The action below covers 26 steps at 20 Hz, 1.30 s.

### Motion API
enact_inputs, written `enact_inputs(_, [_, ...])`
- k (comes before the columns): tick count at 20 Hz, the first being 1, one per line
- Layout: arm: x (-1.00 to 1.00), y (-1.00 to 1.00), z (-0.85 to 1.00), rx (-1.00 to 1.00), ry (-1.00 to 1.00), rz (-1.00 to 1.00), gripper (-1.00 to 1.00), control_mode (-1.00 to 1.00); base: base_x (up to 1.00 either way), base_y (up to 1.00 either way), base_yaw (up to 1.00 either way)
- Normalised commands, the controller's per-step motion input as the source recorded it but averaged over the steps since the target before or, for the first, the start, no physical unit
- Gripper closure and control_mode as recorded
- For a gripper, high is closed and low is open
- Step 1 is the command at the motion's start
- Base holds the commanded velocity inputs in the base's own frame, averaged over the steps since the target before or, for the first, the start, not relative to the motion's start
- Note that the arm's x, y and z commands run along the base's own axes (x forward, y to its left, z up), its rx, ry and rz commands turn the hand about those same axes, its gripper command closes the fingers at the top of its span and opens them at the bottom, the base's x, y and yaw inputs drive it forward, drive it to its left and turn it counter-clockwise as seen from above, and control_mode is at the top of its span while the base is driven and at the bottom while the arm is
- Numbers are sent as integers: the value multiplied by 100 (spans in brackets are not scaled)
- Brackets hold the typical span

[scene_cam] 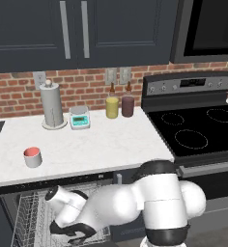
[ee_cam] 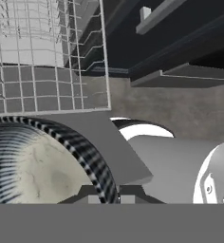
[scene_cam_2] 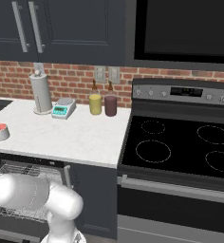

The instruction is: Pick up the cup and bowl from the counter, place them in the dishwasher, and close the dishwasher door.

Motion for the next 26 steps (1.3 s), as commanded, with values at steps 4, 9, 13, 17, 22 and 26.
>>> enact_inputs(4, [8,8,-47,-24,-4,-8,100,-100,0,0,0])
enact_inputs(9, [45,0,-1,-2,1,-4,100,-100,0,0,0])
enact_inputs(13, [54,0,-2,4,4,0,100,-100,0,0,0])
enact_inputs(17, [47,7,-39,1,0,0,100,-100,0,0,0])
enact_inputs(22, [25,30,-56,-1,-2,0,100,-100,0,0,0])
enact_inputs(26, [28,36,-54,-3,0,0,100,-100,0,0,0])
